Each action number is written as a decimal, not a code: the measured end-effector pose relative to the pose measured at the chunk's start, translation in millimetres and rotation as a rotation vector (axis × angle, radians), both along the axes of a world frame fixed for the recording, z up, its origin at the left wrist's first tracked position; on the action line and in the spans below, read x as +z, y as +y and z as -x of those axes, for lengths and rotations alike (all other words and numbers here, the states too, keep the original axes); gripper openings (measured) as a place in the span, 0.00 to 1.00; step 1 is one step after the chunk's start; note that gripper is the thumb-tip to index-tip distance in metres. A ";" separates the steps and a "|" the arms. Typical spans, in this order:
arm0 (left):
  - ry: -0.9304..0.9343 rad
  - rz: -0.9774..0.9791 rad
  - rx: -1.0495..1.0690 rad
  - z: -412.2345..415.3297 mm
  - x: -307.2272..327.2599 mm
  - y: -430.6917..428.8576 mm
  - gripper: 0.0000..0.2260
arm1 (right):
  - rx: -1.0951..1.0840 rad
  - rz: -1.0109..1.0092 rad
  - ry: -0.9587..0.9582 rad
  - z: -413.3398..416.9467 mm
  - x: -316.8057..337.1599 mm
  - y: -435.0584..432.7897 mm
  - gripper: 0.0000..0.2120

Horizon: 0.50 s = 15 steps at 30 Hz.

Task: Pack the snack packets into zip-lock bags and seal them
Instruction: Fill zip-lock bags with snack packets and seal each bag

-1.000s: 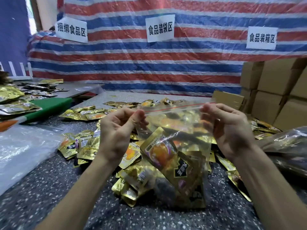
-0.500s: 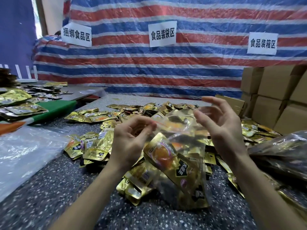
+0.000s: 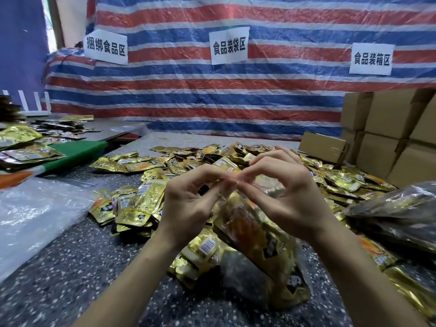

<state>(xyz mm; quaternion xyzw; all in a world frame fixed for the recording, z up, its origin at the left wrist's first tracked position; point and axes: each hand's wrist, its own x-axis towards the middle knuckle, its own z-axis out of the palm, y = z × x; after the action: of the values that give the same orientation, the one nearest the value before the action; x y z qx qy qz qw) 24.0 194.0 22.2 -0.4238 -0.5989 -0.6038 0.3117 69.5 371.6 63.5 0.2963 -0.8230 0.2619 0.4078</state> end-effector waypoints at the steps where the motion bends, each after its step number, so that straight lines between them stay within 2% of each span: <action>1: -0.027 -0.025 -0.035 -1.5 1.4 -0.1 0.07 | 0.020 0.011 -0.016 -2.7 2.9 -1.3 0.04; 3: -0.081 -0.081 -0.110 -4.2 4.2 -0.5 0.05 | 0.065 0.052 -0.089 -8.8 10.2 -2.9 0.04; 7: -0.193 -0.186 -0.219 -7.0 11.1 -1.5 0.11 | 0.111 0.076 -0.235 -19.3 32.3 -3.8 0.03; 9: -0.233 -0.201 -0.251 -7.6 13.3 -1.8 0.11 | 0.112 0.052 -0.290 -24.1 43.7 -6.3 0.03; 15: -0.266 -0.211 -0.224 -10.3 16.0 -4.2 0.10 | 0.074 -0.018 -0.437 -33.0 65.9 -18.0 0.14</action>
<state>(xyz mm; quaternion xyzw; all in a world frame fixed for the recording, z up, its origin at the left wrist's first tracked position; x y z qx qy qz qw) 34.3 189.8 38.2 -0.3691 -0.5174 -0.7447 0.2035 102.5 353.6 129.4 0.2660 -0.8827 0.3272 0.2075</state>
